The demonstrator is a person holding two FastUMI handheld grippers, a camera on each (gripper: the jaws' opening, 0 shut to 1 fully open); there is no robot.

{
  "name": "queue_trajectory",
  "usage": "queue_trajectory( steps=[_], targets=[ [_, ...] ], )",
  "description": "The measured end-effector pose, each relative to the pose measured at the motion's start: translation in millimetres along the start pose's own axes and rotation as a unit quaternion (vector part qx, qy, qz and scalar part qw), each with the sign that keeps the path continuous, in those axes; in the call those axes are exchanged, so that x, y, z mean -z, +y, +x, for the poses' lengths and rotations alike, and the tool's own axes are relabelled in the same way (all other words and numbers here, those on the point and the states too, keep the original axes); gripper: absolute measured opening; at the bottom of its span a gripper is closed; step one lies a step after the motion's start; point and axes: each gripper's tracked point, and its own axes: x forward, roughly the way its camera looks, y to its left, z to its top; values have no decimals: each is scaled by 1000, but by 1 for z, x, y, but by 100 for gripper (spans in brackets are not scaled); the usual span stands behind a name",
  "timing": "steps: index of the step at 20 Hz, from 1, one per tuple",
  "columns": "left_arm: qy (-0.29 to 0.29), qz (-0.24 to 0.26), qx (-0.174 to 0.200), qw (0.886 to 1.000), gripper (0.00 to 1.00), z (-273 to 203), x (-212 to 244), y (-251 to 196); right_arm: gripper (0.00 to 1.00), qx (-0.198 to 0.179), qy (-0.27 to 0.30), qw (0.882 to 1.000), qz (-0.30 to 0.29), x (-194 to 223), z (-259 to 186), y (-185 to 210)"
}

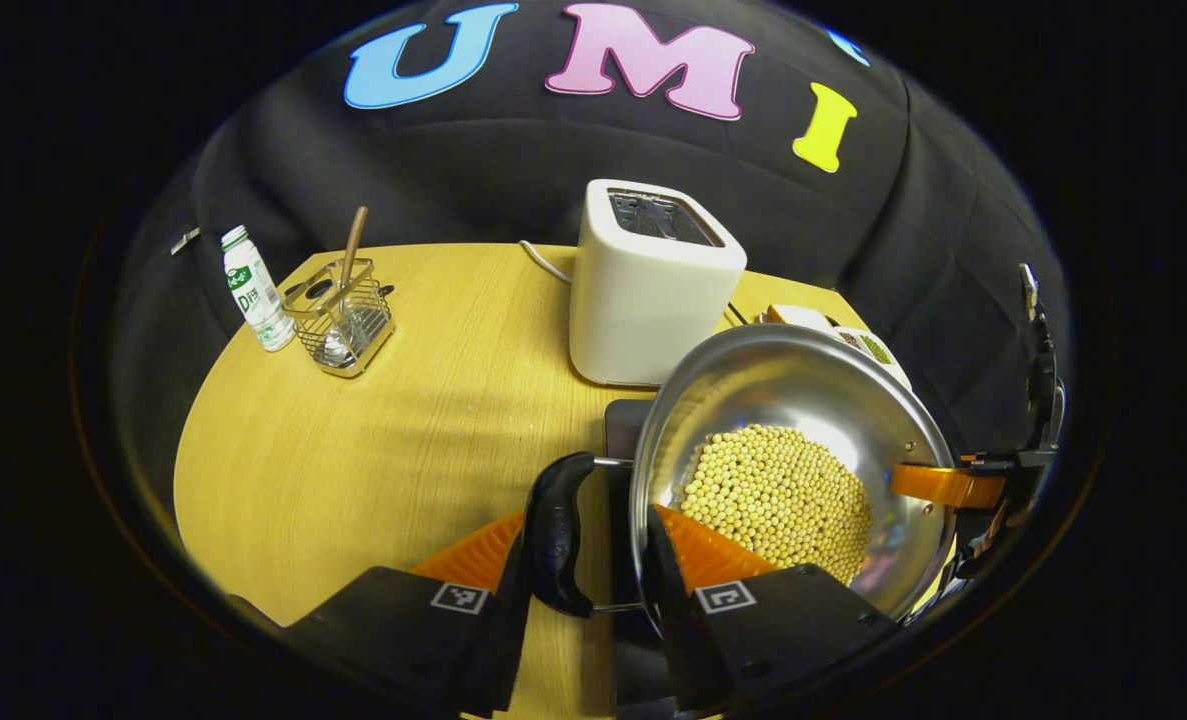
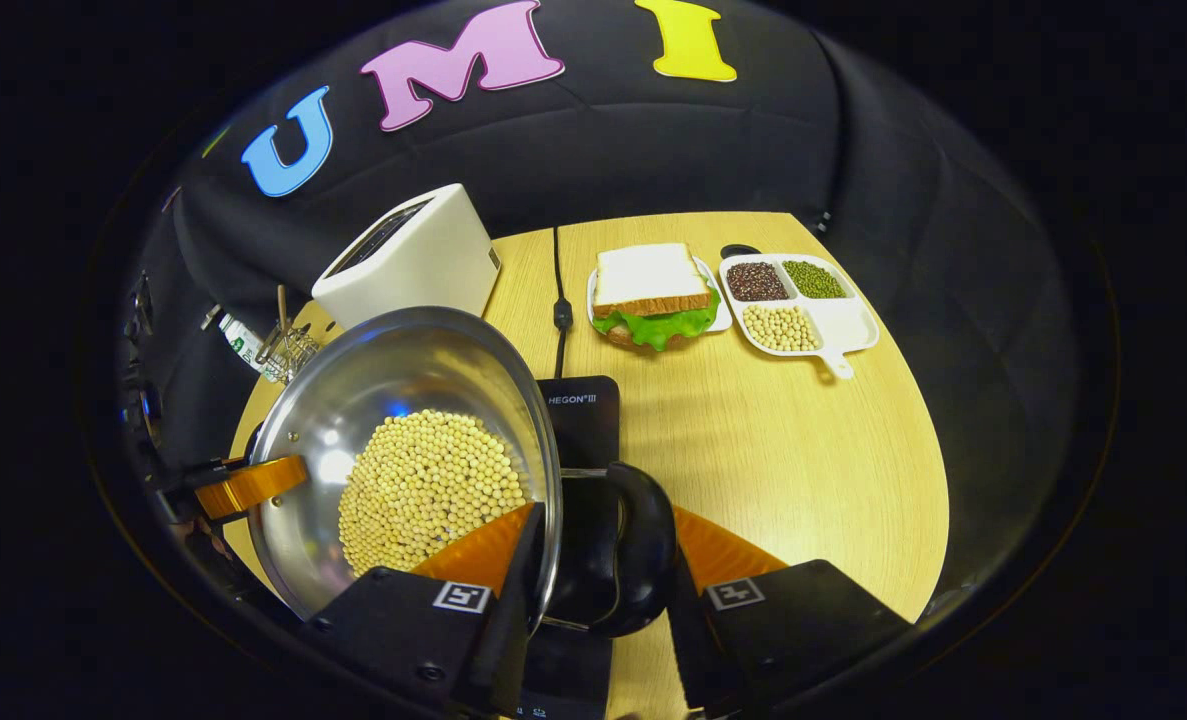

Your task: First push the handle of the pot to place it horizontally, then grasp the pot with both hands and set it on the induction cooktop.

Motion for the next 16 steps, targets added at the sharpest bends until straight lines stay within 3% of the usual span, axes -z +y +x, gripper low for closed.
queue_trajectory(
  steps=[2, 4, 5, 10, 16],
  targets=[
    [-2, 6, -7, 1000, 67, -1, 1, 3, 70, 7, -4, 1000, -6, 1, 0, -2],
    [-7, 3, -9, 1000, 87, 2, 2, 4, 100, 11, -8, 1000, -4, -1, -6, -3],
    [-8, -2, -11, 1000, 97, -3, 3, 7, 100, 12, -10, 1000, -1, -1, -4, -3],
    [-19, -15, -19, 1000, 96, -16, -2, 13, 99, 19, -33, 999, -2, -11, -17, -3],
    [-75, 11, -22, 997, 95, -56, -28, 9, 99, 41, -100, 994, -23, -35, -57, 0]
  ],
)
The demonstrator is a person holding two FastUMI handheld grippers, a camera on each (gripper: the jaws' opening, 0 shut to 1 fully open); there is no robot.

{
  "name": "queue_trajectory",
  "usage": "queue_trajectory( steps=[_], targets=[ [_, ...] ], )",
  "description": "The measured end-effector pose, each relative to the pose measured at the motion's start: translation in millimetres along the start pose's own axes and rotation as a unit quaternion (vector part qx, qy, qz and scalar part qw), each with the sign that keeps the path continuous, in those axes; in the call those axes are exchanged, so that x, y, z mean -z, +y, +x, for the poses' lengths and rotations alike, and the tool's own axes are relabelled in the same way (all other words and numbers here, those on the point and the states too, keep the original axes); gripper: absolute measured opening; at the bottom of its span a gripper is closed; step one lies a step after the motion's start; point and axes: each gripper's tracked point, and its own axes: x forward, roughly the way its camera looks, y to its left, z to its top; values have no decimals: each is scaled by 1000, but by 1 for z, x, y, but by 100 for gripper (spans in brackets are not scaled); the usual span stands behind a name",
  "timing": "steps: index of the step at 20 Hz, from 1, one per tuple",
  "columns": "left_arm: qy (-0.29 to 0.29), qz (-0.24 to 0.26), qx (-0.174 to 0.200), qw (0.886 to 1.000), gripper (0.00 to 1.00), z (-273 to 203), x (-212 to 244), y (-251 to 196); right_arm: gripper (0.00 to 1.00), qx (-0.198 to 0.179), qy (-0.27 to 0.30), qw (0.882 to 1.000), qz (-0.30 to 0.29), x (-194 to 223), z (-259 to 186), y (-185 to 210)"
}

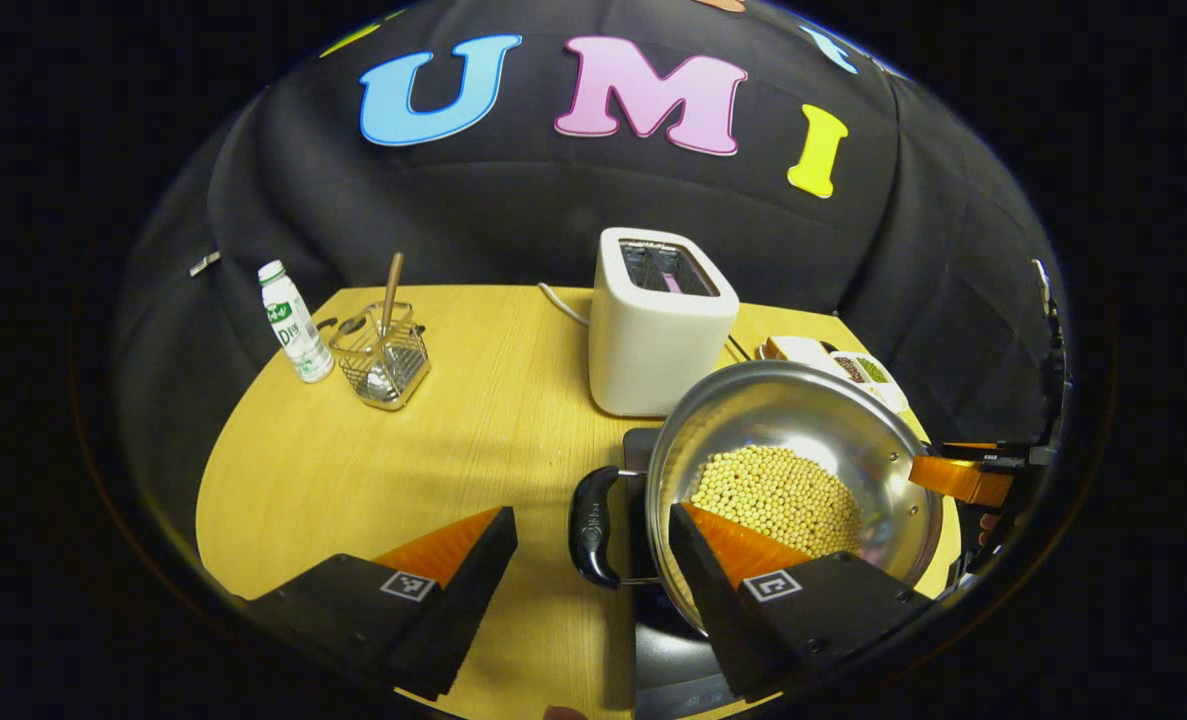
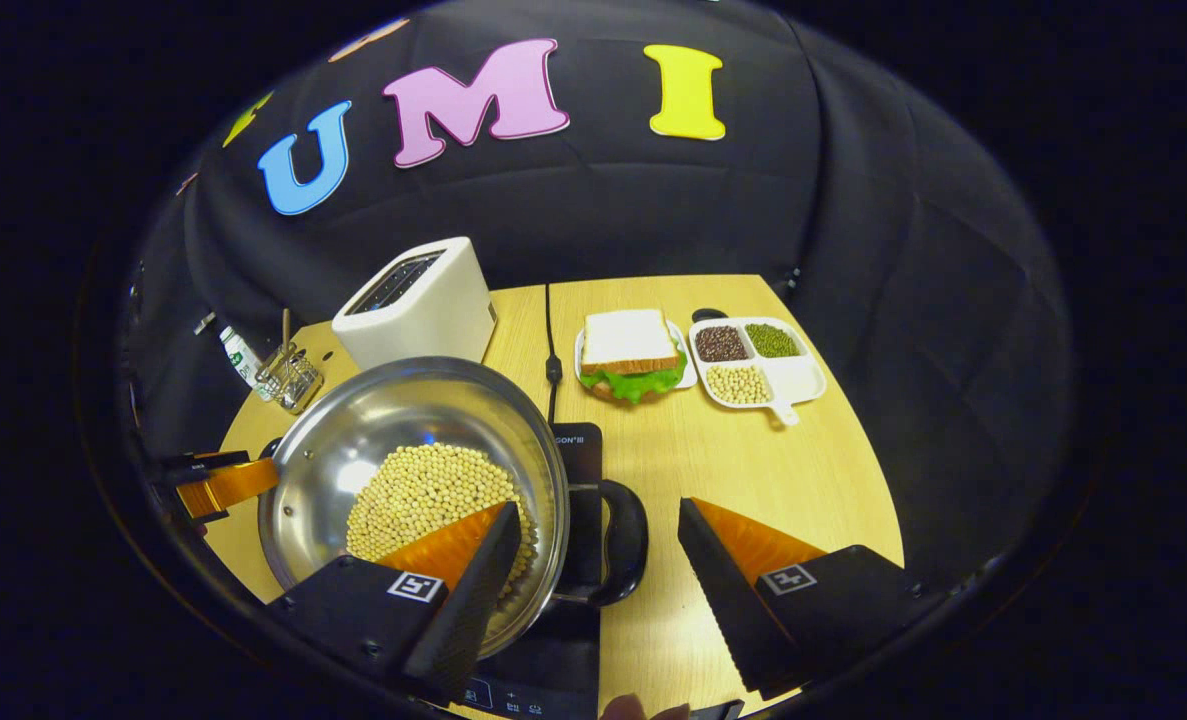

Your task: First push the handle of the pot to place it horizontally, then grasp the pot with both hands and set it on the induction cooktop.

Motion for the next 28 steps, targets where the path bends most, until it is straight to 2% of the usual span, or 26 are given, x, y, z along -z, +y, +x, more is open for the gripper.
queue_trajectory(
  steps=[8, 11, 15, 20, 28],
  targets=[
    [-108, 4, 5, 994, 95, -76, -62, -4, 99, 8, -123, 992, -31, -66, -74, 15],
    [-145, 3, 9, 989, 95, -108, -84, -3, 99, 5, -163, 986, -41, -86, -106, 24],
    [-198, 27, -6, 980, 95, -151, -106, 4, 99, -1, -205, 978, -43, -108, -140, 35],
    [-241, 36, -7, 970, 95, -190, -115, 1, 98, -5, -258, 965, -38, -124, -182, 45],
    [-268, 49, -10, 962, 95, -219, -113, -5, 98, 24, -317, 947, -45, -133, -212, 37]
  ],
)
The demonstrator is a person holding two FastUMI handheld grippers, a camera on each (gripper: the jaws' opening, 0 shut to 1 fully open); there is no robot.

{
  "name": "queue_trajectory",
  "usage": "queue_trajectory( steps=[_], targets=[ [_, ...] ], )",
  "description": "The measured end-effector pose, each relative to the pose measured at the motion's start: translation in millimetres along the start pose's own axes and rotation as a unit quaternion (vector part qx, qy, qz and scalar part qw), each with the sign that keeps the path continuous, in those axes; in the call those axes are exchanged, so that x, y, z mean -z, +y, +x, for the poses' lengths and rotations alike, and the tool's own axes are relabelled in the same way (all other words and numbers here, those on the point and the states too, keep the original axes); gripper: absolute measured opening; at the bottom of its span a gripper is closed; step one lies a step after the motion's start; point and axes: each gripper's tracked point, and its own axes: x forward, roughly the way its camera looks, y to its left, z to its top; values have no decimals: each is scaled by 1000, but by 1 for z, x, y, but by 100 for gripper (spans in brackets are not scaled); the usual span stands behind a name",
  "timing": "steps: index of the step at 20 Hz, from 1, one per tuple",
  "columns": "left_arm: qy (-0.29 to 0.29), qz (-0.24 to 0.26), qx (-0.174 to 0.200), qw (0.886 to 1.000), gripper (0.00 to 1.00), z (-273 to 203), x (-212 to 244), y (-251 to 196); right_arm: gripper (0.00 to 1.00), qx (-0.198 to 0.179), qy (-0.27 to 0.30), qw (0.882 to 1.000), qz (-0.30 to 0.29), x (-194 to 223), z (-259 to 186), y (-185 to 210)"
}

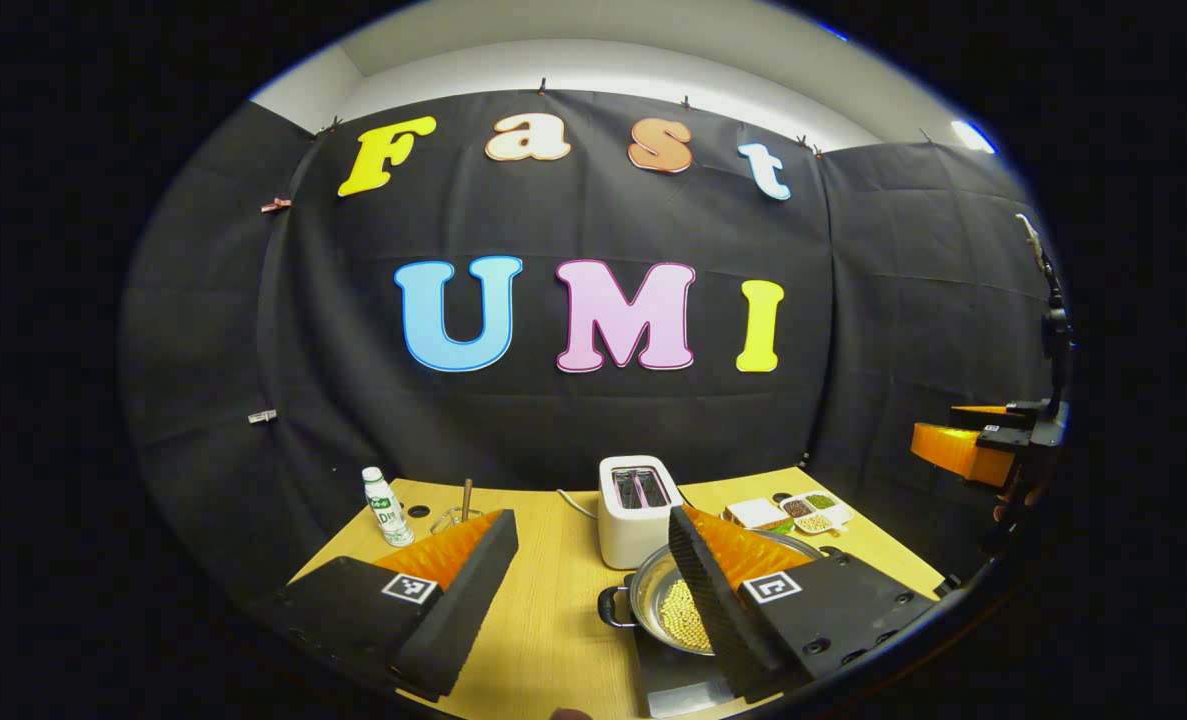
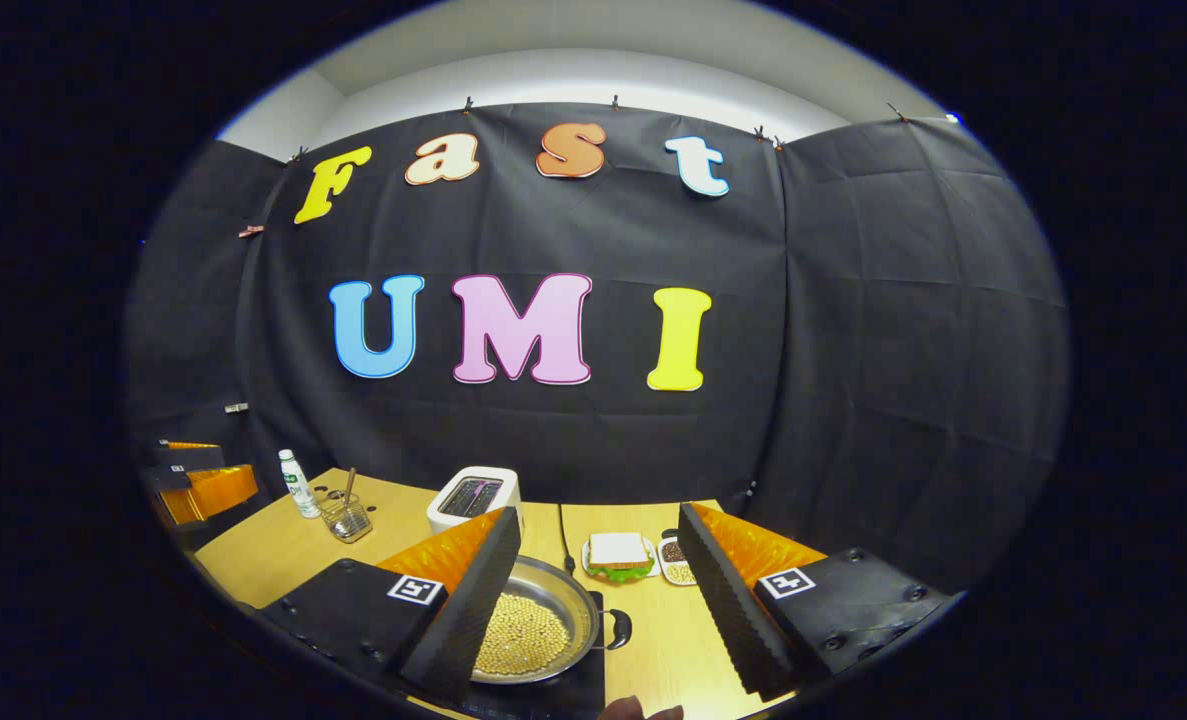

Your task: First push the handle of the pot to place it horizontally, then grasp the pot with both hands and set it on the induction cooktop.

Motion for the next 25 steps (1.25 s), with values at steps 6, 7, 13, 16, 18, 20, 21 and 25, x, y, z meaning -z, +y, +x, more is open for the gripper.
queue_trajectory(
  steps=[6, 7, 13, 16, 18, 20, 21, 25],
  targets=[
    [14, -5, 1, 1000, 95, 5, 10, -1, 98, -1, 7, 1000, 6, 5, 1, 0],
    [16, -6, 1, 1000, 95, 6, 11, -1, 98, -1, 11, 1000, 5, 7, 1, 0],
    [19, 0, 5, 1000, 95, 10, 10, -4, 99, -2, 15, 1000, 2, 9, 0, 0],
    [21, -3, 6, 1000, 95, 9, 13, -4, 99, -4, 21, 1000, -1, 13, 0, 1],
    [23, -4, 6, 1000, 95, 9, 14, -5, 99, -4, 20, 1000, -2, 12, 0, 1],
    [25, -3, 6, 1000, 95, 9, 15, -5, 99, -4, 20, 1000, -1, 11, -1, 0],
    [26, -1, 5, 1000, 95, 9, 15, -5, 99, -5, 20, 1000, -1, 12, -1, 0],
    [29, -3, 4, 1000, 95, 10, 16, -6, 99, -5, 21, 1000, -4, 13, 0, 0]
  ],
)
